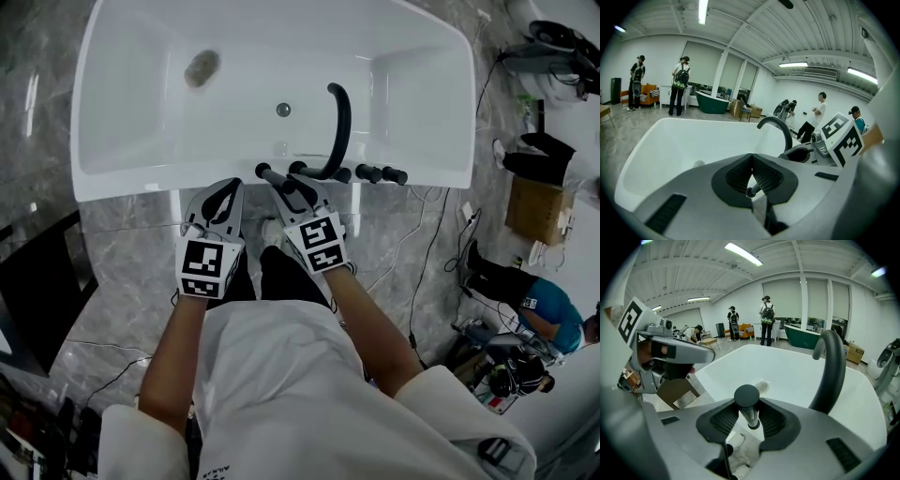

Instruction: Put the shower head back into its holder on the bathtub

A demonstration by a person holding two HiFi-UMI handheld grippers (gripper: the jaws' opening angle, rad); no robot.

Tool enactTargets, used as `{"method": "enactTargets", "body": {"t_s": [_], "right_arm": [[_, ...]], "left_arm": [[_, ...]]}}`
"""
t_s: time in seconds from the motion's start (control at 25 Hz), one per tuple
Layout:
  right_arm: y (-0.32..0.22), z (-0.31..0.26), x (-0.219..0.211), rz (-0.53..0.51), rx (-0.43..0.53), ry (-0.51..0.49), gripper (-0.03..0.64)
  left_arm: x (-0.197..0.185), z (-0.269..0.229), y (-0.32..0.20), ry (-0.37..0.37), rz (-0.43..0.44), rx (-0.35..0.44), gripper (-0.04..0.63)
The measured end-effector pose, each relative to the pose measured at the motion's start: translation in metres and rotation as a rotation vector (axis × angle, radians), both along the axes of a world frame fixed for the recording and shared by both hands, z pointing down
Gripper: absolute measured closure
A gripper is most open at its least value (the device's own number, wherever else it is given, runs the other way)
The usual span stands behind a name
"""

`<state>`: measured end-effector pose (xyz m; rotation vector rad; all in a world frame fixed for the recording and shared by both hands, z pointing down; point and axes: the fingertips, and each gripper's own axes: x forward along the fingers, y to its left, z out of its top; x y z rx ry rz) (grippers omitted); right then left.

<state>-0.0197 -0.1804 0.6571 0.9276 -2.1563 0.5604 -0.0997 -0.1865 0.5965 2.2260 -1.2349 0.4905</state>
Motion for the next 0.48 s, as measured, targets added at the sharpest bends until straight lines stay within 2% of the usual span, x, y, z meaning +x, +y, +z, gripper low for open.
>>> {"method": "enactTargets", "body": {"t_s": [0.48], "right_arm": [[0.002,0.031,-0.004,-0.012,-0.040,0.032,0.474]], "left_arm": [[0.001,0.008,0.004,-0.025,0.035,-0.024,0.583]]}}
